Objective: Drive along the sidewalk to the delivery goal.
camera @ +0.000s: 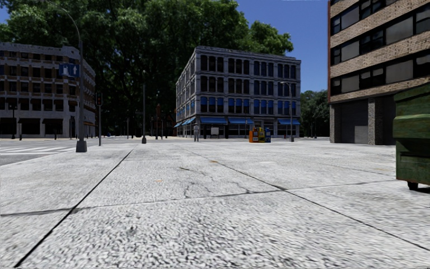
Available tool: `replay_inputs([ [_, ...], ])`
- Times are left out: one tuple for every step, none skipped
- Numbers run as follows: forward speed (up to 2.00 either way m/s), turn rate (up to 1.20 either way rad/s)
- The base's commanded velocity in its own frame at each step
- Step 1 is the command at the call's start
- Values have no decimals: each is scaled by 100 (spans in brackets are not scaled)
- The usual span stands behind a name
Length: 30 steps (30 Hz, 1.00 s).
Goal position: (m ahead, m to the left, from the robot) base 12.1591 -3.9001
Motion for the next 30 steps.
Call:
replay_inputs([
  [178, -33],
  [178, -33],
  [178, -33],
  [178, -33],
  [178, -33],
  [178, -33],
  [178, -33],
  [178, -33],
  [178, -33],
  [178, -33],
  [178, -33],
  [178, -33],
  [178, -33],
  [178, -33],
  [178, -33],
  [178, -33],
  [178, -33],
  [178, -33],
  [178, -33],
  [178, -33],
  [178, -33],
  [178, -33],
  [178, -33],
  [178, -33],
  [178, -33],
  [178, -33],
  [178, -33],
  [178, -33],
  [178, -33],
  [178, -33],
])
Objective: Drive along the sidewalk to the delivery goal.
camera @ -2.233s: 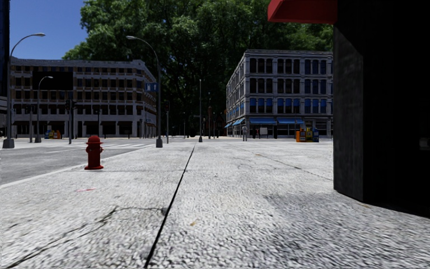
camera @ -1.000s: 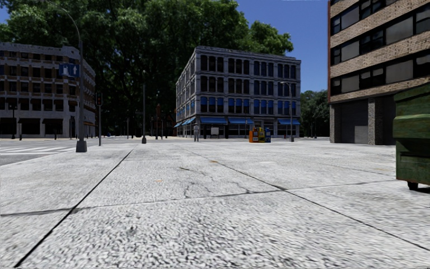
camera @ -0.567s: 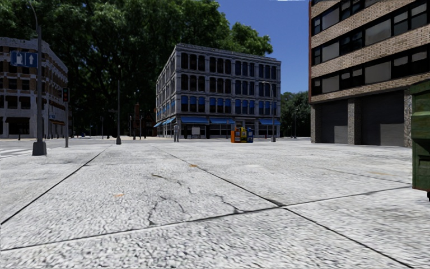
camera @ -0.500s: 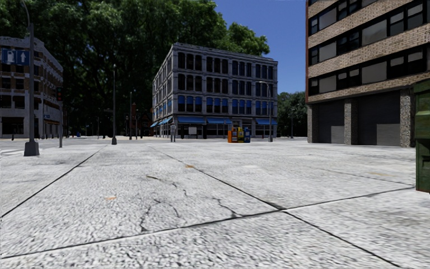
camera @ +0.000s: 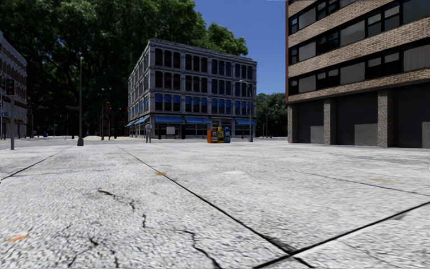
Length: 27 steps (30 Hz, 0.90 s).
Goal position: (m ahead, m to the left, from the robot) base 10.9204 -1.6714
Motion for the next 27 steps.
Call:
replay_inputs([
  [178, -33],
  [178, -33],
  [178, -33],
  [178, -33],
  [178, -33],
  [178, -33],
  [178, -33],
  [178, -33],
  [178, -31],
  [178, -30],
  [178, -30],
  [178, -30],
  [178, -30],
  [178, -29],
  [178, -29],
  [178, -29],
  [178, -29],
  [178, -29],
  [178, -29],
  [178, -28],
  [178, -28],
  [178, -13],
  [178, 0],
  [178, 0],
  [178, 0],
  [178, 0],
  [178, 0],
])
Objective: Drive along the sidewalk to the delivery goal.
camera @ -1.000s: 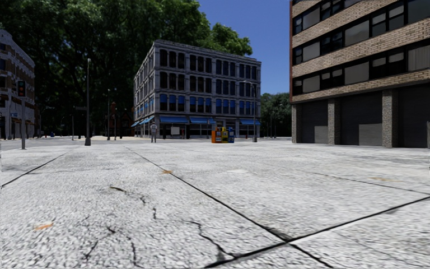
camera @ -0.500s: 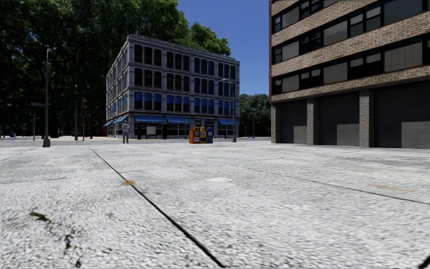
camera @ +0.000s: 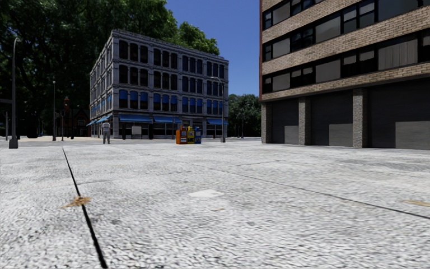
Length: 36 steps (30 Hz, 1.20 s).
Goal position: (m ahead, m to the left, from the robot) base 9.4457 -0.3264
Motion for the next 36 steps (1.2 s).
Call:
replay_inputs([
  [178, 0],
  [178, 0],
  [178, 0],
  [178, 0],
  [178, 0],
  [178, 0],
  [178, 0],
  [178, 0],
  [178, 0],
  [178, 0],
  [178, 0],
  [178, 0],
  [178, 0],
  [178, 0],
  [178, 0],
  [178, 0],
  [178, 0],
  [178, 0],
  [178, 0],
  [178, 0],
  [178, 0],
  [178, 0],
  [178, 0],
  [178, 0],
  [178, 0],
  [178, 0],
  [178, 0],
  [178, 0],
  [178, 0],
  [178, 0],
  [178, 0],
  [178, 0],
  [178, 0],
  [178, 0],
  [178, 0],
  [178, 0],
])
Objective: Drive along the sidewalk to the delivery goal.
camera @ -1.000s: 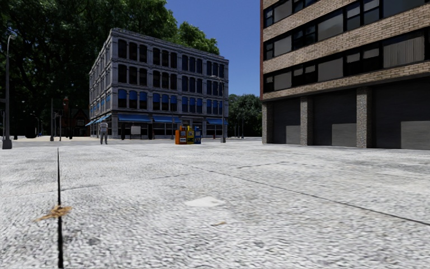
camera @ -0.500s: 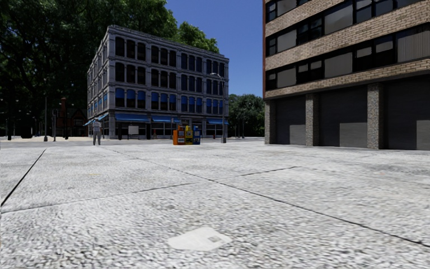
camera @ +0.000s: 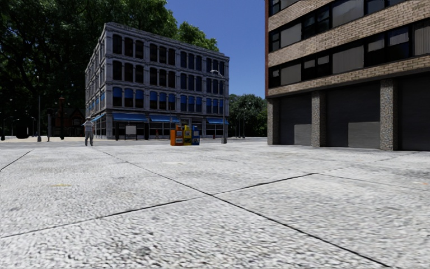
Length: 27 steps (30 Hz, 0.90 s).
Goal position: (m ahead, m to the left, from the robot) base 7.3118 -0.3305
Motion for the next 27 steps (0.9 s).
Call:
replay_inputs([
  [178, 0],
  [178, 0],
  [178, 0],
  [178, 0],
  [178, 0],
  [178, 0],
  [178, 0],
  [178, 0],
  [178, 0],
  [178, 0],
  [178, 0],
  [178, 0],
  [178, 0],
  [178, 0],
  [178, 0],
  [178, 0],
  [178, 0],
  [178, 0],
  [178, 0],
  [178, 0],
  [178, 0],
  [178, 0],
  [178, 0],
  [178, 0],
  [178, 0],
  [178, 0],
  [178, 0],
])
